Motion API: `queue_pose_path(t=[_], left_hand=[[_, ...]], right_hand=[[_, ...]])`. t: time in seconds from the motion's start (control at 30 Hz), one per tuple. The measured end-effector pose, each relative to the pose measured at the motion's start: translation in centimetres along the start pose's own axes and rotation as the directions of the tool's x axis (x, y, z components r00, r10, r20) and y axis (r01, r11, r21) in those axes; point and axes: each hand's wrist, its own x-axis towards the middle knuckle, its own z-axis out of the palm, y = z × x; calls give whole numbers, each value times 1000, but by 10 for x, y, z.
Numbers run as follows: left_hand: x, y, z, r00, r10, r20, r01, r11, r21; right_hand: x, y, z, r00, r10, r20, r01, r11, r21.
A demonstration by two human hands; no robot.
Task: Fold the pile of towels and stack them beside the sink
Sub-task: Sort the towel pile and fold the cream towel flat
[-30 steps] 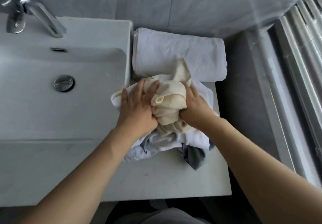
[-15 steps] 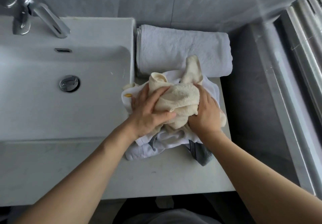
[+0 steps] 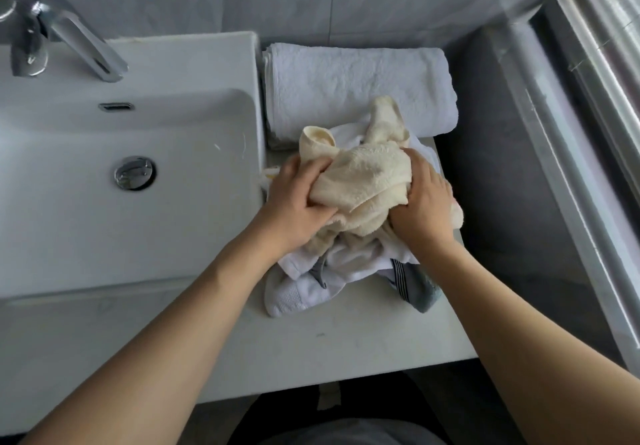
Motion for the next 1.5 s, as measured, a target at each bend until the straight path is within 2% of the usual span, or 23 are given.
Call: queue_pose_path(t=[0.1, 0.13, 0.2, 0.23, 0.3, 0.43, 0.77, 1.1, 1.3, 1.5], left_hand=[[-11, 9, 0, 970, 168, -174, -158, 985, 69], [-15, 12, -1, 956, 181, -229, -181, 983, 23], [-24, 18, -5, 932, 132, -337, -208, 957, -201], [-27, 20, -7, 920, 98, -379, -225, 924, -308], [-32, 23, -13, 877, 64, -476, -272, 883, -383], [-40, 22, -25, 806, -40, -590, -282, 851, -442], [-79, -6, -65, 772, -115, -625, -270, 831, -487], [-145, -104, -173, 761, -170, -626, -248, 816, -523], [-163, -126, -213, 713, -262, -651, -222, 796, -563], [-188, -159, -265, 662, -372, -651, -236, 721, -652]], right_hand=[[-1, -17, -10, 989, -18, -150, 26, 998, 50], [-1, -25, -13, 976, -32, -213, 45, 997, 57], [-1, -41, -19, 956, -23, -293, 65, 989, 136], [-1, -50, -21, 958, -1, -287, 71, 970, 233], [-1, -66, -24, 972, 28, -233, 76, 902, 425], [-12, -83, -23, 987, 20, -158, 73, 825, 560], [-46, -141, 6, 986, 2, -164, 103, 766, 634], [-98, -264, 93, 994, -2, -108, 75, 738, 670], [-103, -317, 118, 993, -73, -94, 118, 682, 722], [-111, -388, 151, 958, -250, -144, 277, 662, 697]])
